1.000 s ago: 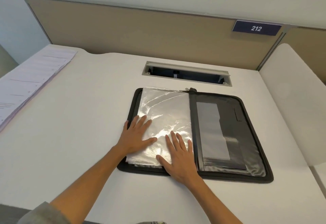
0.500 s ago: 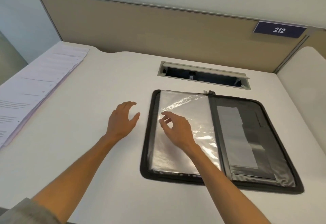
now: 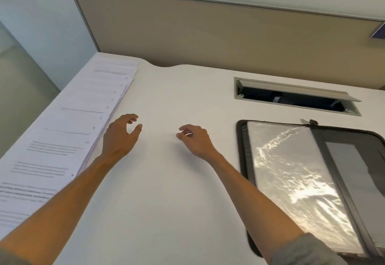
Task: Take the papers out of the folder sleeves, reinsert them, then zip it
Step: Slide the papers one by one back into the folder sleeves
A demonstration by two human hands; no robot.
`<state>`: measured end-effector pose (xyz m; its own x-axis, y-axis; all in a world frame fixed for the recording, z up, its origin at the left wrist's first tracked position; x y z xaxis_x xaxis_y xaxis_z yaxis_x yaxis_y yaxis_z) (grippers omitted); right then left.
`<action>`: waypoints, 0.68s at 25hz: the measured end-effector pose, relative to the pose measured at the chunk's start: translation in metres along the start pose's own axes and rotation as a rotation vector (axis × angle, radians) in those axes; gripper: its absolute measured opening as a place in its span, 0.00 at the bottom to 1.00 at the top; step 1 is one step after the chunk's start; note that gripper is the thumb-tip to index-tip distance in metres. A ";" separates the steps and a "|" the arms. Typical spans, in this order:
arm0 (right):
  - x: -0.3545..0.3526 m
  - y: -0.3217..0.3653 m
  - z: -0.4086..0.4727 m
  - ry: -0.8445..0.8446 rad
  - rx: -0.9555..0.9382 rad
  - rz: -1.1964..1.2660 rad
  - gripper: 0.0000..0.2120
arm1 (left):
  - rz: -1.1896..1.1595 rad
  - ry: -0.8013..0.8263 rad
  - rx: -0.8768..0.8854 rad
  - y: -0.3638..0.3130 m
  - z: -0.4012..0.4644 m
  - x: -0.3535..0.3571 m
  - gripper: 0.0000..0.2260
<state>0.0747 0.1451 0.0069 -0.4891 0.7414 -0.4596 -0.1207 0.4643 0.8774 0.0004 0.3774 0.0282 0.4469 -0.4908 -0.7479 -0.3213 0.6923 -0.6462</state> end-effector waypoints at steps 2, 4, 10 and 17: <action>0.021 0.008 0.037 0.064 0.035 0.005 0.17 | 0.006 -0.017 -0.020 0.021 0.033 -0.011 0.13; 0.036 0.019 0.077 0.094 0.042 -0.004 0.18 | 0.007 -0.040 -0.030 0.040 0.069 -0.019 0.13; 0.059 0.043 0.210 0.107 -0.059 -0.162 0.19 | 0.102 -0.071 -0.064 0.089 0.185 -0.023 0.14; 0.079 0.046 0.325 -0.005 -0.191 -0.252 0.20 | 0.376 -0.162 -0.118 0.131 0.271 -0.001 0.19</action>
<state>0.3114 0.3829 -0.0335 -0.4191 0.6167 -0.6663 -0.3983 0.5346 0.7453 0.1843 0.6123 -0.0143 0.4028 -0.1194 -0.9075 -0.5764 0.7371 -0.3528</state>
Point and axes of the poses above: each hand's wrist, its own z-axis towards the middle knuckle, its own x-axis out of the palm, y = z × x, the point moved 3 cm from there along z, towards the middle knuckle, and after that the axes turned 6 degrees about -x, right-handed, at the moved point
